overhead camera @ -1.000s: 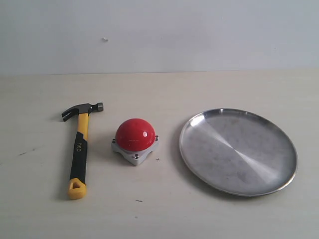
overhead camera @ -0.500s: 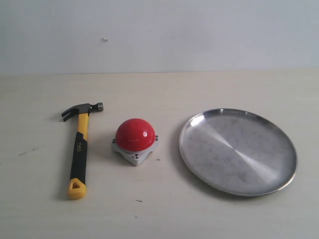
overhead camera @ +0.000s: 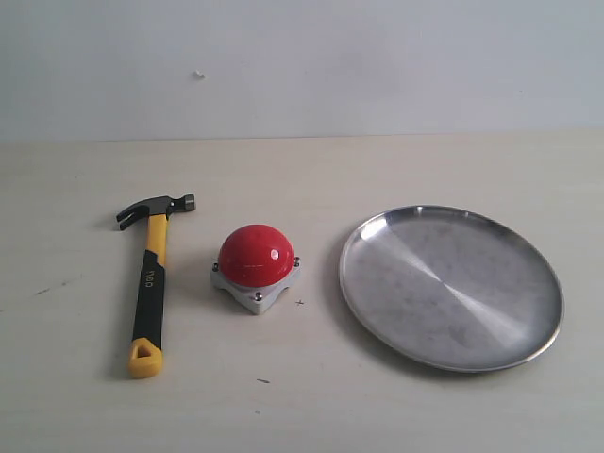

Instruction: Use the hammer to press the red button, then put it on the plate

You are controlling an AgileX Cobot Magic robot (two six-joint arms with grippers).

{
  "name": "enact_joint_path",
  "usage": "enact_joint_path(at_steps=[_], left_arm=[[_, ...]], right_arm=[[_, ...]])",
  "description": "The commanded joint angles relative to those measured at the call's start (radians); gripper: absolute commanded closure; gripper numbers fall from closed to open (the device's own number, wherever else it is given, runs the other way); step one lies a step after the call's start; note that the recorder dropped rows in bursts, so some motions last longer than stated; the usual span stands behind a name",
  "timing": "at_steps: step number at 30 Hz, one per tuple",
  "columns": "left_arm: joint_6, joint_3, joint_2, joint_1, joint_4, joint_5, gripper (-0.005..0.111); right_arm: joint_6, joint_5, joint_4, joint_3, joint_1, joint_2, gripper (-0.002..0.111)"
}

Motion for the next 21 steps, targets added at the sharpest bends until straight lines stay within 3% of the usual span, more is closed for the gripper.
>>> enact_joint_path(at_steps=[1, 4, 8, 14, 21], left_arm=[[-0.016, -0.049, -0.002, 0.002, 0.135, -0.007, 0.107], [0.0, -0.116, 0.07, 0.002, 0.245, 0.047, 0.107], [0.094, -0.246, 0.259, 0.002, 0.249, 0.168, 0.107], [0.102, -0.446, 0.673, 0.002, 0.264, 0.436, 0.107], [0.291, -0.669, 1.107, -0.051, 0.213, 0.819, 0.107]], right_arm=[[0.001, -0.008, 0.002, 0.005, -0.005, -0.004, 0.049], [0.001, -0.008, 0.002, 0.005, -0.005, -0.004, 0.049], [0.001, -0.008, 0.002, 0.005, -0.005, -0.004, 0.049], [0.001, -0.008, 0.002, 0.005, -0.005, -0.004, 0.049], [0.001, -0.008, 0.002, 0.005, -0.005, -0.004, 0.049]])
